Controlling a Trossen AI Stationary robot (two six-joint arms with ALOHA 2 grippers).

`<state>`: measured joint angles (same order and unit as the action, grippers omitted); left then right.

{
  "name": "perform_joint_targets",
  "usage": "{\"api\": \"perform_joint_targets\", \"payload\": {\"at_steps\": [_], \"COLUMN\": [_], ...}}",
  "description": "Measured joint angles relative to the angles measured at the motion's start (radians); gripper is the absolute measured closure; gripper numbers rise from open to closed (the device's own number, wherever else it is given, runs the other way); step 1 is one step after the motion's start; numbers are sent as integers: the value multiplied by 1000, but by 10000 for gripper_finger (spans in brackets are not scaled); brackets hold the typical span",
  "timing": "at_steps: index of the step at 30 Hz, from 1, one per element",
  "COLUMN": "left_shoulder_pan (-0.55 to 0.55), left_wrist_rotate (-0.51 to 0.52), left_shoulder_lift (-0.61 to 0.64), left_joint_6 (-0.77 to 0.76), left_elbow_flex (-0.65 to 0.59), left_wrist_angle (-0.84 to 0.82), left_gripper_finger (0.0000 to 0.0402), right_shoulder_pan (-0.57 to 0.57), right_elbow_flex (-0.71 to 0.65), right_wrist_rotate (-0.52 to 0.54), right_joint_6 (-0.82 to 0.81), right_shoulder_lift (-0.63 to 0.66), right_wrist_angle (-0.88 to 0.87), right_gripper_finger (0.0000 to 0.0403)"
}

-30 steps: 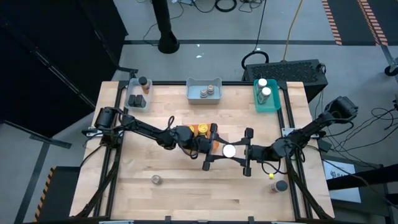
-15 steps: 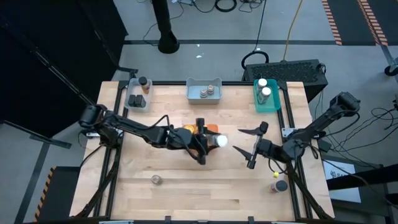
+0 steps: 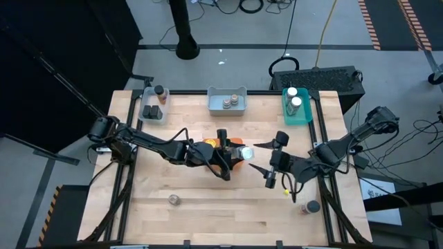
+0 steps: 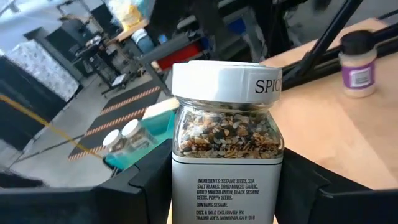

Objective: Sort spices by type
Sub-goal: Put the white seasoning bottle into the green bin

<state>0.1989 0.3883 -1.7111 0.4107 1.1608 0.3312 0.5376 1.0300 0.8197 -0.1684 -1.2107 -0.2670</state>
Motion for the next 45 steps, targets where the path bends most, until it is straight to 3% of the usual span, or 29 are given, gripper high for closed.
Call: {"api": "perform_joint_targets", "payload": {"at_steps": [6, 15, 19, 24, 31, 38, 45], "left_shoulder_pan": [0, 0, -1, -2, 0, 1, -1], "left_wrist_rotate": [-18, -20, -20, -23, -23, 190, 208], "left_shoulder_lift": [0, 0, 0, 0, 0, 0, 0], "left_joint_6": [24, 23, 23, 21, 22, 24, 22], "left_elbow_flex": [0, 0, 0, 0, 2, 3, 3], "left_wrist_angle": [31, 43, 45, 48, 50, -4, -18], "left_gripper_finger": [195, 195, 195, 184, 155, 152, 150], "right_shoulder_pan": [-43, -81, -93, -101, -111, -198, -479], "right_elbow_flex": [75, 77, 77, 77, 77, 76, 77], "right_wrist_rotate": [-38, -39, -43, -56, -71, -54, -112], "right_joint_6": [-2, 27, 30, 36, 3, -231, -603], "right_shoulder_lift": [-69, -98, -98, -98, -89, 14, 127], "right_wrist_angle": [-80, -91, -91, -88, -93, -283, -681], "right_gripper_finger": [103, 108, 144, 228, 230, 230, 231]}}
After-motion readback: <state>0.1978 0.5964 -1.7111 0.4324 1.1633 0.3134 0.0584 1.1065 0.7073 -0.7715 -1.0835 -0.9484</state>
